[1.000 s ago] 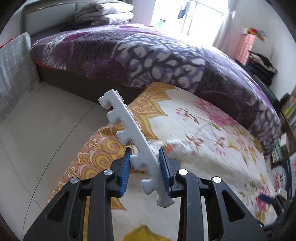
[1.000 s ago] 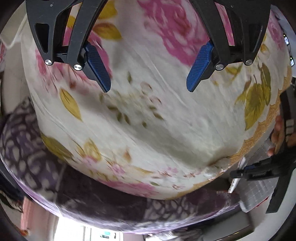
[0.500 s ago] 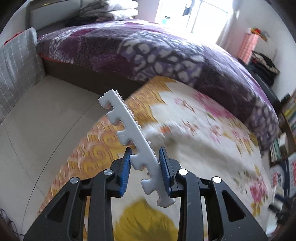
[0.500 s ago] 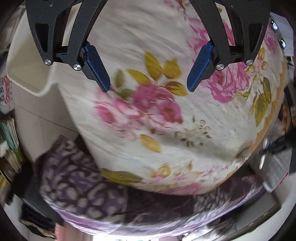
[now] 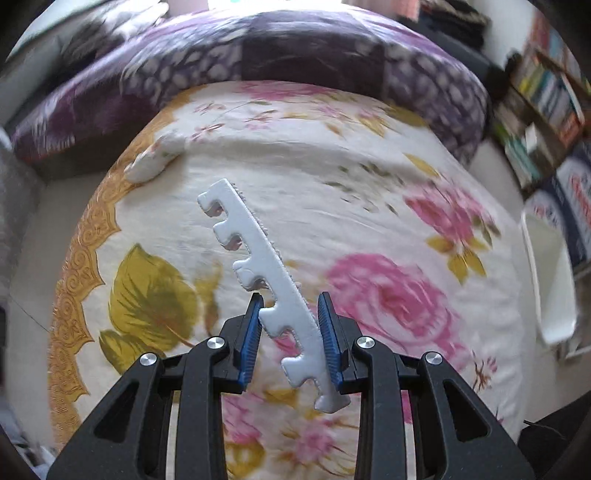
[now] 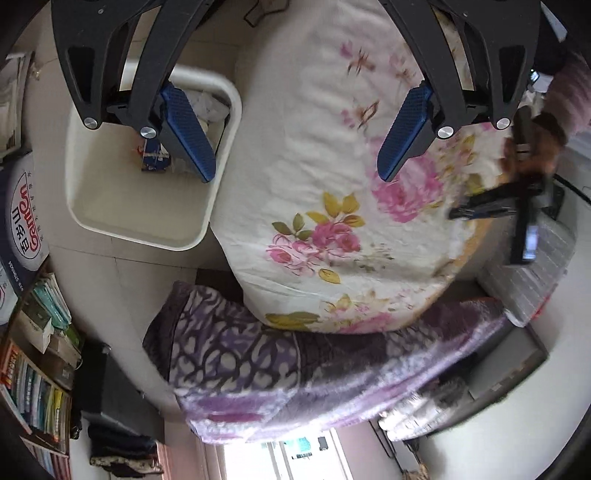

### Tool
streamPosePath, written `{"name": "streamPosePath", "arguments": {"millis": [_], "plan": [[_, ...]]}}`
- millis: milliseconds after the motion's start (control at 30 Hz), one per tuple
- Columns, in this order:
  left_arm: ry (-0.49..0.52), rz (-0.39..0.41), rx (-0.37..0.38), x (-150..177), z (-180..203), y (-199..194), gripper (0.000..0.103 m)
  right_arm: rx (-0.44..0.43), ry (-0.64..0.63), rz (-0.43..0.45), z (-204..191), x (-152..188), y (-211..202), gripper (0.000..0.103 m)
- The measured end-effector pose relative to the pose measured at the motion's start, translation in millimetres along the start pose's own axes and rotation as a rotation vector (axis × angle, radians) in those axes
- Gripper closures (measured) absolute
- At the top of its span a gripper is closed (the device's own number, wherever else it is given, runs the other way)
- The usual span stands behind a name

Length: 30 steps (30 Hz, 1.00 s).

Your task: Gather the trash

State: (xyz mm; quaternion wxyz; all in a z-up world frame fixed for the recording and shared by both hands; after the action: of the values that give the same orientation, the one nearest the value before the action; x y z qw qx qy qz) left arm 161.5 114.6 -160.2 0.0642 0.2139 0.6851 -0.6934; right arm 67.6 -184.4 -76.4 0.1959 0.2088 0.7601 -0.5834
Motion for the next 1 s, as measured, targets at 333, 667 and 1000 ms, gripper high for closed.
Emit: {"name": "streamPosePath", "arguments": {"millis": [333,667,1000], "plan": [[-0.037,0.052,0.032,28.0,58.8,-37.9,0.072,-0.097,-0.09,0.128,-18.2,46.7,-128.8,0.018],[-0.103,0.022,-0.008,35.4,43.7,-18.1,0.072,-0.225,-0.136,0.037,-103.4,-1.6,-141.9,0.018],[-0.144,-0.039,-0.057,37.2,6.9,10.6,0.072,-0.367,0.06,-0.04,-188.9,-87.4,-97.4,0.018]]}}
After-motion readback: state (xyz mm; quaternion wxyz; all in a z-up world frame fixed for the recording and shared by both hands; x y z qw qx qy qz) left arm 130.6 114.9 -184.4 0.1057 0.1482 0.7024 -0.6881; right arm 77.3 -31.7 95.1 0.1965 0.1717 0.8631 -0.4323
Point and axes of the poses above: each gripper's, at about its wrist camera, not at the fingertips, and y roughly the way its jaws point, z to its right, x to its underside, the point moved 5 cm from there along y, roughly the way its jaws point, and after that the axes turned 3 degrees about -z, right-handed, at the moved point
